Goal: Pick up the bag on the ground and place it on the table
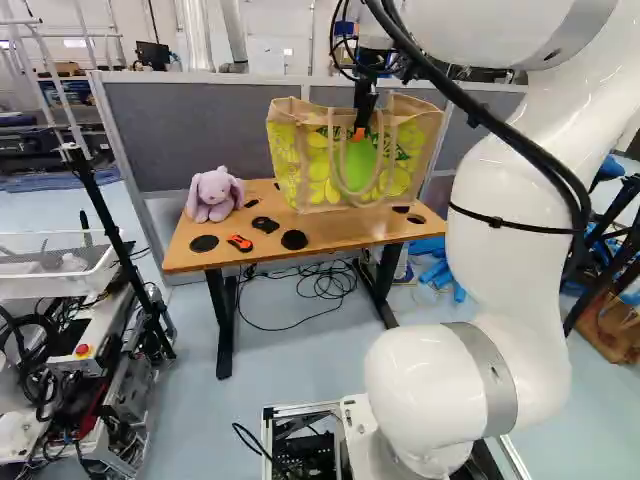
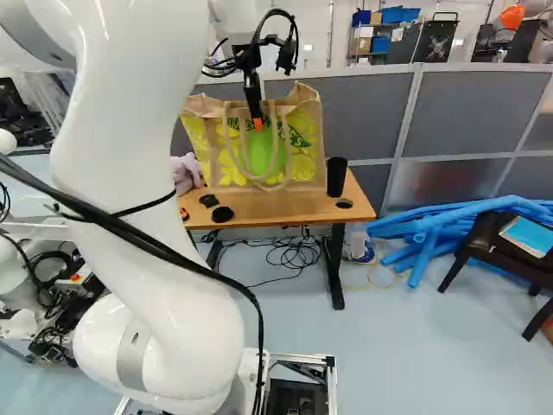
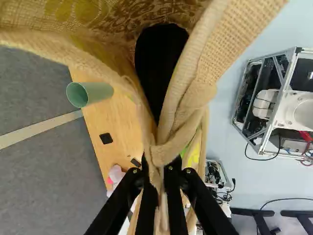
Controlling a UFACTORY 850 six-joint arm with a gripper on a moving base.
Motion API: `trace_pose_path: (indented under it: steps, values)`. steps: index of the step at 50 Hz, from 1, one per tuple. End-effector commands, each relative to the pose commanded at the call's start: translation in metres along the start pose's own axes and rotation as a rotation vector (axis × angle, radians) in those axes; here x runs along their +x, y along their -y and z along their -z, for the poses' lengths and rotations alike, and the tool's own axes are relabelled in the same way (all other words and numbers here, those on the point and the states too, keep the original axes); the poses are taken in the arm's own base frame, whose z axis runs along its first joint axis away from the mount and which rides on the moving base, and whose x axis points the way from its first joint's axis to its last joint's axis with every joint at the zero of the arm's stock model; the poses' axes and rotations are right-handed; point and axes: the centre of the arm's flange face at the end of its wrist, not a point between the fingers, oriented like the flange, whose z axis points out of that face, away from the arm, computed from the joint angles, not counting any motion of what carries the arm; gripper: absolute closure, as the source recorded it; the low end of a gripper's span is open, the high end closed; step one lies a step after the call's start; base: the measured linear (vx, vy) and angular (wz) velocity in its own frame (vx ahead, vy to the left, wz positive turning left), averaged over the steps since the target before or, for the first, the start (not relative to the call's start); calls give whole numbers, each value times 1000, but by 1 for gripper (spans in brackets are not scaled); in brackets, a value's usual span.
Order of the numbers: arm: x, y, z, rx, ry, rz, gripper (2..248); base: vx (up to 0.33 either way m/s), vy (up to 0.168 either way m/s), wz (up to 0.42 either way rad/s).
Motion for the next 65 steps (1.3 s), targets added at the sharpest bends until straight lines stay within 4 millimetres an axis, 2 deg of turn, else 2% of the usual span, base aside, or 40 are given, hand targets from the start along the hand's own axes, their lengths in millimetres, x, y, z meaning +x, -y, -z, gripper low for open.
trace_pose_path:
  steps: [53,65]
  values:
    - [0,0,0,0,0,0,227,0,0,0]
    - [0,0,0,0,0,-87,227,0,0,0]
